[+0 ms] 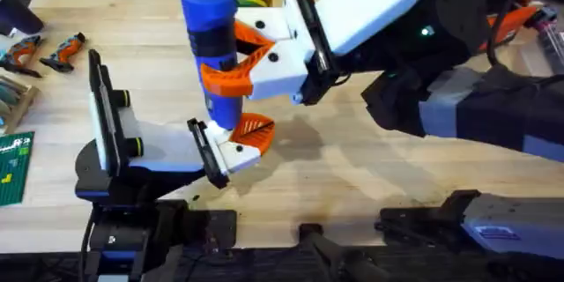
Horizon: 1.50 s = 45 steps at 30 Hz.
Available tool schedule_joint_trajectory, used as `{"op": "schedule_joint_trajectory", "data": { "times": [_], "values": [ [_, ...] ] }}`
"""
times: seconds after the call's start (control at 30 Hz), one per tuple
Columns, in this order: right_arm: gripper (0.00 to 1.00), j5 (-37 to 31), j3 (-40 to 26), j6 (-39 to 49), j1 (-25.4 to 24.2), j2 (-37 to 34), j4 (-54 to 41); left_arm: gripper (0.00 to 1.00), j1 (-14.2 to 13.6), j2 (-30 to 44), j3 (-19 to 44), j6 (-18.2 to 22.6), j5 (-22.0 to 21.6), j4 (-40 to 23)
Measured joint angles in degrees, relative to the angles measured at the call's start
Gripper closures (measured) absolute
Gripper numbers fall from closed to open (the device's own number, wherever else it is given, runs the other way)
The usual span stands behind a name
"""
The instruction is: Pick up the gripper from the table and insert it into the empty holder that is missing its gripper. Then pick up a screw, insert it into the mounting hole, and use the screwdriver to tighten it. Finally, clean up the table by picking up the vegetable and placing it into the bucket.
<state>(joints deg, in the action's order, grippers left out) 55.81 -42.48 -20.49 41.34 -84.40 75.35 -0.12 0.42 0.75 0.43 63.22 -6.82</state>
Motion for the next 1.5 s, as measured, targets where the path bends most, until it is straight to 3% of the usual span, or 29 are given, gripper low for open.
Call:
{"op": "schedule_joint_trajectory", "data": {
  "times": [0.37, 0.6, 0.77, 1.07, 1.33, 1.43, 1.5],
  "values": [
    [0.973, 3.3, -1.6, -1.8, -2.0, -0.4, 0.8, 0.997, 0.0, -0.2, 0.0, 0.5, 0.0, 0.1],
    [0.973, 7.0, -18.4, -4.0, -9.5, 1.3, -9.4, 0.996, 0.0, -0.2, 0.0, 0.4, 0.0, 0.0],
    [0.973, 8.3, -21.9, -3.1, -9.2, 4.4, -15.3, 0.997, 0.0, -0.2, 0.0, 0.4, 0.0, 0.0],
    [0.973, 9.0, -21.9, 5.5, -11.2, 3.1, -35.8, 0.997, 0.0, -0.2, 0.0, 0.4, 0.0, 0.0],
    [0.973, 8.6, -22.0, 13.7, -19.5, 3.1, -50.9, 0.997, 0.0, -0.2, 0.0, 0.4, 0.0, 0.0],
    [0.973, 5.7, -22.4, 17.8, -22.1, 3.1, -61.9, 0.997, 0.0, -0.1, 0.0, 0.4, 0.0, 0.0],
    [0.973, 0.8, -23.8, 22.8, -22.9, 3.1, -74.8, 0.997, 0.0, -0.1, 0.0, 0.4, 0.0, 0.0]
  ]
}}
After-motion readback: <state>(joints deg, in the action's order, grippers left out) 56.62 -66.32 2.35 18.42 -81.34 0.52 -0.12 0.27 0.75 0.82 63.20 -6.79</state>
